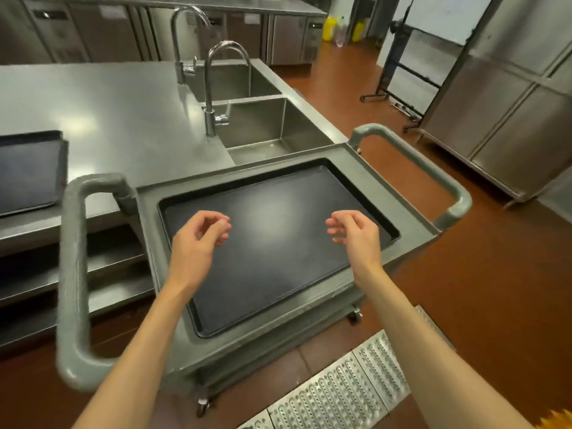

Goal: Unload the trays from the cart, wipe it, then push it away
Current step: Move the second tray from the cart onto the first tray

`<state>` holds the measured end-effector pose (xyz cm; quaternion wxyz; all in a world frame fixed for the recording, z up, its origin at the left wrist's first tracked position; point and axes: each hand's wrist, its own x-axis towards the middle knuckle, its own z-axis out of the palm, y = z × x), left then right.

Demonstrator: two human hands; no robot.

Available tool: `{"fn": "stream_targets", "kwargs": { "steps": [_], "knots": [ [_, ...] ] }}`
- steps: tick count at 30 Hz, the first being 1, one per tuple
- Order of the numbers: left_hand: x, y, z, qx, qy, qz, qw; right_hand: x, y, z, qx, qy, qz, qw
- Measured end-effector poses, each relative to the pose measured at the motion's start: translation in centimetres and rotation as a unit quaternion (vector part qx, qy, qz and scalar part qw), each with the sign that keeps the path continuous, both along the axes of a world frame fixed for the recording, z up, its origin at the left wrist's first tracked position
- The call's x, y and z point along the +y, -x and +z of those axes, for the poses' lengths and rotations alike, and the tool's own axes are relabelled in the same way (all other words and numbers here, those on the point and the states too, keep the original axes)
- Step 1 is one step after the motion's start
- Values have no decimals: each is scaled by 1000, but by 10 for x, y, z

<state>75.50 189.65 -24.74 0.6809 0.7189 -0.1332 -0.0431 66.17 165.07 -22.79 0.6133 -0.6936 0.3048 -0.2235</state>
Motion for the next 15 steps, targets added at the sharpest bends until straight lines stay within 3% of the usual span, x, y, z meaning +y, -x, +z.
{"fn": "stream_targets", "kwargs": {
  "steps": [6, 9, 10, 12, 15],
  "knots": [
    [-39, -23, -23, 14, -31, 80, 996, -73, -55, -33, 42, 57, 102, 992],
    [-69, -18, -39, 46, -41, 128, 990, -115, -77, -62, 113, 118, 191, 968],
    [-80, -15, -49, 58, -50, 144, 987, -130, -82, -75, 160, 171, 254, 938],
    [-93, -5, -70, 88, -105, 147, 980, -149, -83, -96, 263, 275, 376, 845],
    [-114, 14, -105, 150, -221, 103, 958, -167, -78, -121, 357, 301, 514, 719]
  ]
}}
